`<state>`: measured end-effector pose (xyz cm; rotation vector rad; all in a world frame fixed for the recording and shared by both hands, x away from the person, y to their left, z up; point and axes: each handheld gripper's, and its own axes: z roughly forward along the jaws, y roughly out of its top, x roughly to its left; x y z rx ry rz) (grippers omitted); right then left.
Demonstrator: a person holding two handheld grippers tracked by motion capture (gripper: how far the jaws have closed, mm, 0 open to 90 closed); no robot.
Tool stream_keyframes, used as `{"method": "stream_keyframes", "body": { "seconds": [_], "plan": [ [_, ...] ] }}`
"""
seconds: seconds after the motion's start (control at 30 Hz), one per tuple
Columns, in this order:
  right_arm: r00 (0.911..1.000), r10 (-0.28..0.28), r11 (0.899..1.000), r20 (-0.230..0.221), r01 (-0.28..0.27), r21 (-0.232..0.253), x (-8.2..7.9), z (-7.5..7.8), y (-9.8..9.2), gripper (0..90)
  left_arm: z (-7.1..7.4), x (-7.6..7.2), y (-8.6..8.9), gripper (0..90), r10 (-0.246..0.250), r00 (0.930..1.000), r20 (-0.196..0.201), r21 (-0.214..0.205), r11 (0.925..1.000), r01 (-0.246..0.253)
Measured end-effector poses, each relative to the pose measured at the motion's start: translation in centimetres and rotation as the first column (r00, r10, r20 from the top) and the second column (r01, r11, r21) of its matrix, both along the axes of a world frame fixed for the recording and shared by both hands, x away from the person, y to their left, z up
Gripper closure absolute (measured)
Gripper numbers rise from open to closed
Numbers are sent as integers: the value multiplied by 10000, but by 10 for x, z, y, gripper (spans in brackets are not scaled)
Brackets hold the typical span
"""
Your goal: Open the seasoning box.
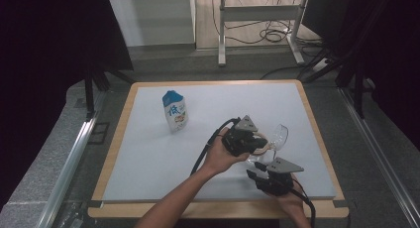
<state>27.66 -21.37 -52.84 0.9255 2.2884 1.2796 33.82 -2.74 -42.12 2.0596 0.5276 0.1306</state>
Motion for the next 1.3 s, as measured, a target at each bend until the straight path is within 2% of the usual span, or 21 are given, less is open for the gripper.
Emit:
{"method": "stream_keyframes", "body": {
  "seconds": [0.17,0.27,0.33,0.4,0.47,0.53,0.67,0.8,1.07,1.23,1.3],
  "plan": [
    [10000,-41,10000,32,41,73,-1,0,4,509,-2,-2,24,816,368,9993,62,-228,9991,-366],
    [9999,-99,9999,98,98,121,-2,2,5,470,-7,-7,43,713,769,9966,297,-367,9964,-758],
    [9998,-86,9998,171,82,202,-2,2,7,439,-11,-9,53,613,1014,9942,348,-406,9942,-999],
    [9997,-117,9996,209,112,254,-3,2,8,422,-16,-11,62,495,1233,9916,393,-271,9921,-1223],
    [9998,-132,9994,171,126,333,-4,3,10,408,-21,-14,72,443,1438,9885,472,-211,9895,-1429],
    [9998,-117,9992,185,110,395,-4,3,12,395,-26,-16,82,388,1573,9869,350,-286,9873,-1563],
    [9994,-197,9992,297,186,366,-5,3,18,348,-36,-22,103,349,1954,9799,389,-225,9806,-1947],
    [9987,-244,9993,444,232,280,-7,4,24,317,-51,-26,128,335,2313,9729,63,-350,9723,-2309],
    [9977,-123,9994,670,101,330,-10,7,36,296,-76,-41,173,328,3161,9487,-58,-193,9485,-3162],
    [9976,108,9992,688,-134,376,-10,7,52,295,-90,-43,194,325,3543,9346,-324,-286,9343,-3552],
    [9971,222,9993,727,-243,284,-8,6,60,295,-94,-42,200,325,3670,9293,-408,-119,9298,-3678]
  ]
}}
